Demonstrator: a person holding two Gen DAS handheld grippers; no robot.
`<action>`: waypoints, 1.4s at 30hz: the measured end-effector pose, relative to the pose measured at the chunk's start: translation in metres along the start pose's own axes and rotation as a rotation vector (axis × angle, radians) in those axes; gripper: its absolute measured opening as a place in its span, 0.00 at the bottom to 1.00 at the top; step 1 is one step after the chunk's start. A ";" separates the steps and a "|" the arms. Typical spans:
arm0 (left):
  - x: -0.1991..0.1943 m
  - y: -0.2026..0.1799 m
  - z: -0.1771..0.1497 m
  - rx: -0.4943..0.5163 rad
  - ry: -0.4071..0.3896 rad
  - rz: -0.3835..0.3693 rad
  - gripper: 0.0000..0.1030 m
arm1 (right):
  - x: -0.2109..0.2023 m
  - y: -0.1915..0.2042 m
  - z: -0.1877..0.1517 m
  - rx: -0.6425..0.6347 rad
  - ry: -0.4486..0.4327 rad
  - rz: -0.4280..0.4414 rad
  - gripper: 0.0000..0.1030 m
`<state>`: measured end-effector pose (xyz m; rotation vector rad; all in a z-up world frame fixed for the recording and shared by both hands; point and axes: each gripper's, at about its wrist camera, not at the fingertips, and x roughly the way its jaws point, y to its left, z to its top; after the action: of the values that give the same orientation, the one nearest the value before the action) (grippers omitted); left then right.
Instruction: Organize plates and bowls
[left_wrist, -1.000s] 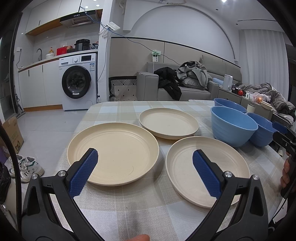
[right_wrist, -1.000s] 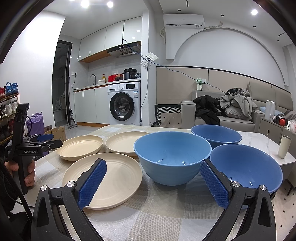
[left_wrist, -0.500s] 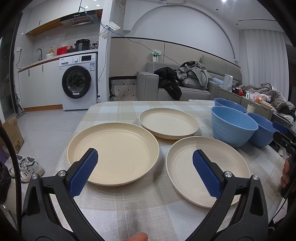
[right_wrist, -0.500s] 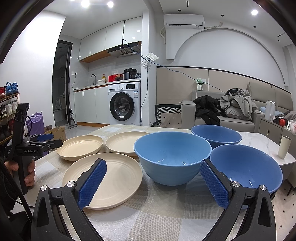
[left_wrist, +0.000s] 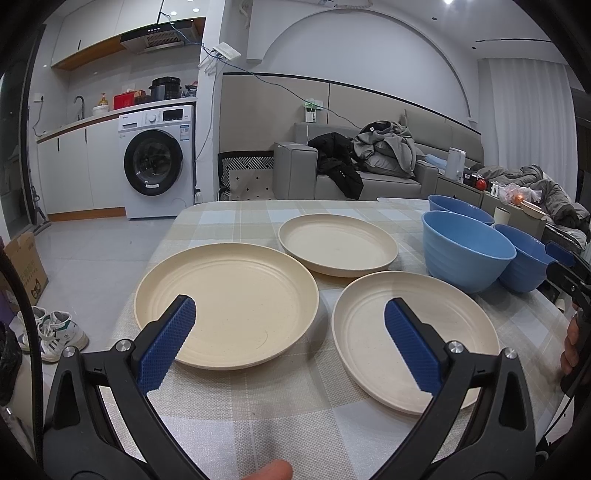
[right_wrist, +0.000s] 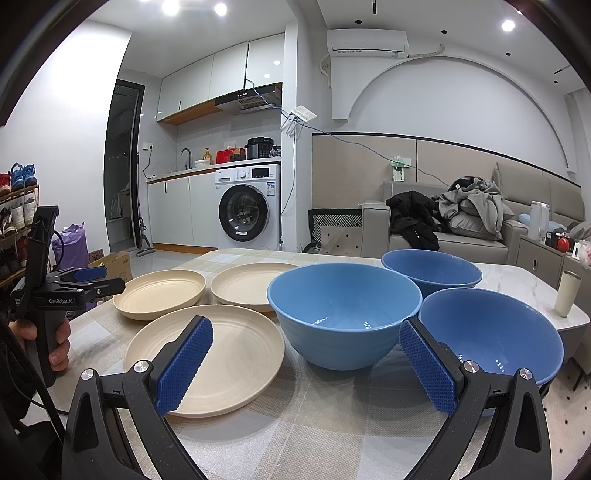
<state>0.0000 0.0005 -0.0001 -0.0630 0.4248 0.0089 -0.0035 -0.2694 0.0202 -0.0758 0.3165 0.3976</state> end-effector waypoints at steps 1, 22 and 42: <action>0.000 0.000 0.000 0.000 -0.001 -0.001 0.99 | 0.000 0.000 0.000 0.000 0.001 -0.001 1.00; 0.009 0.005 -0.002 -0.034 0.000 0.042 0.99 | 0.000 -0.001 0.001 -0.003 0.024 -0.030 1.00; -0.038 0.039 0.034 -0.125 -0.032 0.102 0.99 | 0.005 0.021 0.041 0.026 0.036 -0.005 1.00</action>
<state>-0.0217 0.0415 0.0438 -0.1637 0.3949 0.1371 0.0043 -0.2430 0.0569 -0.0581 0.3572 0.3879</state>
